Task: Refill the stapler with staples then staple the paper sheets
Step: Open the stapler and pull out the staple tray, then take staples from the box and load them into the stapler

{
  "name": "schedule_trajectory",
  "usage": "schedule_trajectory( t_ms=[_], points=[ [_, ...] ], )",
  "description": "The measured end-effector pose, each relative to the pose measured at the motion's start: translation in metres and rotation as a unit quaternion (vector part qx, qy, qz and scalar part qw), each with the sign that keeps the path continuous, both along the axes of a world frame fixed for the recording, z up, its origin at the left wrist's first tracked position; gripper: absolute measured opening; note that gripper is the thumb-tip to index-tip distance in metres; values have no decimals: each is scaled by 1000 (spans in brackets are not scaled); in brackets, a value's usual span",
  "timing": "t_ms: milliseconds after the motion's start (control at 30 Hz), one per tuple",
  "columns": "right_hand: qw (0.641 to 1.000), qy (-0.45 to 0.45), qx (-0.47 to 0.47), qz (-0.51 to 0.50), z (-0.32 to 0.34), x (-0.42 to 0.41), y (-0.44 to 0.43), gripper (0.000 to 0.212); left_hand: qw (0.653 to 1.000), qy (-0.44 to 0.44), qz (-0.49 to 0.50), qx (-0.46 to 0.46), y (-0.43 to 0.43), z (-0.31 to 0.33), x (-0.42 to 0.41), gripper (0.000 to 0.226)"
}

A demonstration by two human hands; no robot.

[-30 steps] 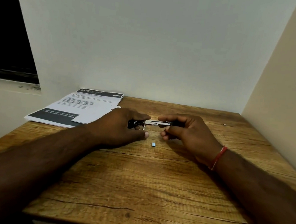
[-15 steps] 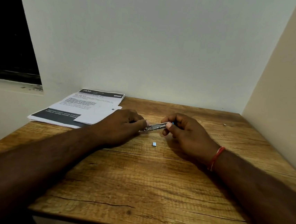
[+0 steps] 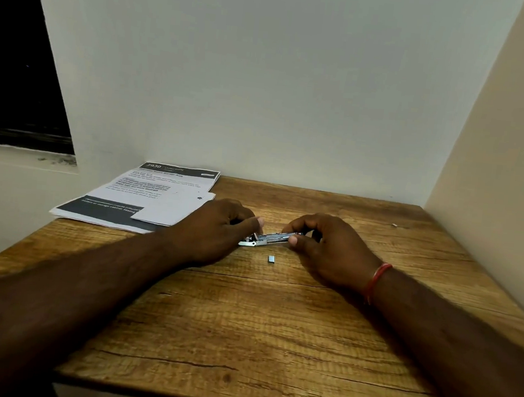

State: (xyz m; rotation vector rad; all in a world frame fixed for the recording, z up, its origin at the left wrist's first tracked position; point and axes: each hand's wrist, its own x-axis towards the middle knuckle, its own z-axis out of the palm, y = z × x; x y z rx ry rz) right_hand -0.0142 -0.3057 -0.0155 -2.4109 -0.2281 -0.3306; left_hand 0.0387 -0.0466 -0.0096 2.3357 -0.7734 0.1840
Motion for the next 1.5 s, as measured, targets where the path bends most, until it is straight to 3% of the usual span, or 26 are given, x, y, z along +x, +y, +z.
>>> schedule_trajectory(
  t_ms=[367, 533, 633, 700, 867, 1000, 1100, 1200, 1367, 1500],
  points=[
    [999, 9, -34, -10, 0, 1, 1, 10, 1000, -6, 10, -27, 0, -4, 1, 43],
    [987, -74, -7, -143, 16, 6, -26, 36, 999, 2, 11, -48, 2, -5, 4, 46],
    [955, 25, -148, -257, 26, 10, -56, 63, 998, 10, 12, -56, 4, -3, 4, 45],
    [933, 103, -200, -282, 27, 13, -65, 67, 998, 17, 12, -63, 4, -2, 3, 44],
    [957, 67, -159, -234, 25, 15, -66, 30, 994, 32, 21, -106, 5, 1, 0, 46],
    [987, -34, -48, -148, 22, 7, -46, 15, 983, -2, 39, -181, 3, 10, -7, 26],
    [990, -125, 22, -63, 25, -4, -21, 20, 969, -34, 31, -245, 0, 21, -16, 14],
    [984, -174, 40, 12, 26, -17, -2, 26, 965, -34, 10, -261, -5, 27, -27, 18],
    [972, -214, 46, 86, 28, -25, 5, 22, 965, 59, -27, -253, -19, 16, -41, 19],
    [974, -202, 11, 106, 29, -23, -3, 22, 946, 156, -25, -282, -21, 12, -40, 24]
  ],
)
